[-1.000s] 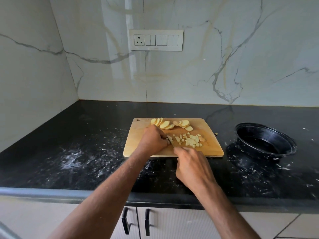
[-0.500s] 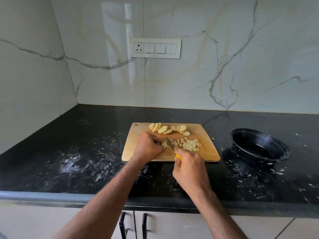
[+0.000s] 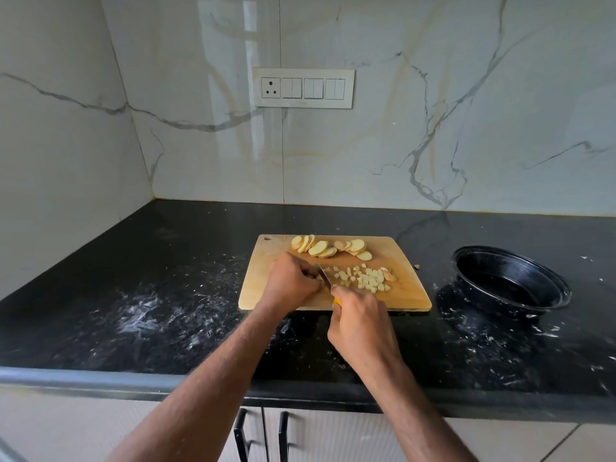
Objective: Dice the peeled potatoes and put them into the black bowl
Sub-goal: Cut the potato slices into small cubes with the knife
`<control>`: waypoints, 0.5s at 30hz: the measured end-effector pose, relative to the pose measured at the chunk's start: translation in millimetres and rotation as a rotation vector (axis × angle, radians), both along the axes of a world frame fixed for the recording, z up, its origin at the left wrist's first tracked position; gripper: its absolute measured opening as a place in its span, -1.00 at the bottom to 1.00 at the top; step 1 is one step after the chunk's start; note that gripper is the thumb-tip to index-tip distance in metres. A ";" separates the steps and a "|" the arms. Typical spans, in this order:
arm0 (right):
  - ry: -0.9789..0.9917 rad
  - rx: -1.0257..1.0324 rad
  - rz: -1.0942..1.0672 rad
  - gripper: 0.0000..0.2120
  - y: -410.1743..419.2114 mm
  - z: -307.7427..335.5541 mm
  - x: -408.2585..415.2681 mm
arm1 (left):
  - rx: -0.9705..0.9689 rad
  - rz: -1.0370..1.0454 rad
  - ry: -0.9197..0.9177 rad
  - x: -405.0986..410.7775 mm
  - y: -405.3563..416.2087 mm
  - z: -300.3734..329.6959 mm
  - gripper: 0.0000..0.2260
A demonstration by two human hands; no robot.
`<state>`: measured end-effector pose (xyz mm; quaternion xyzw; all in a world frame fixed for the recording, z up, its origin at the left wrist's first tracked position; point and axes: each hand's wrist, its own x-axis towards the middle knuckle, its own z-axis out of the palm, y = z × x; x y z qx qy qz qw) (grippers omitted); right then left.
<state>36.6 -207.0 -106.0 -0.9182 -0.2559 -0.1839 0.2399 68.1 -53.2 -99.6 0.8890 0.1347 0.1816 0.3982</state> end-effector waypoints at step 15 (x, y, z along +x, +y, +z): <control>0.034 -0.066 -0.011 -0.70 3.3 2.0 -1.5 | -0.115 0.044 0.056 5.1 0.0 1.0 -0.92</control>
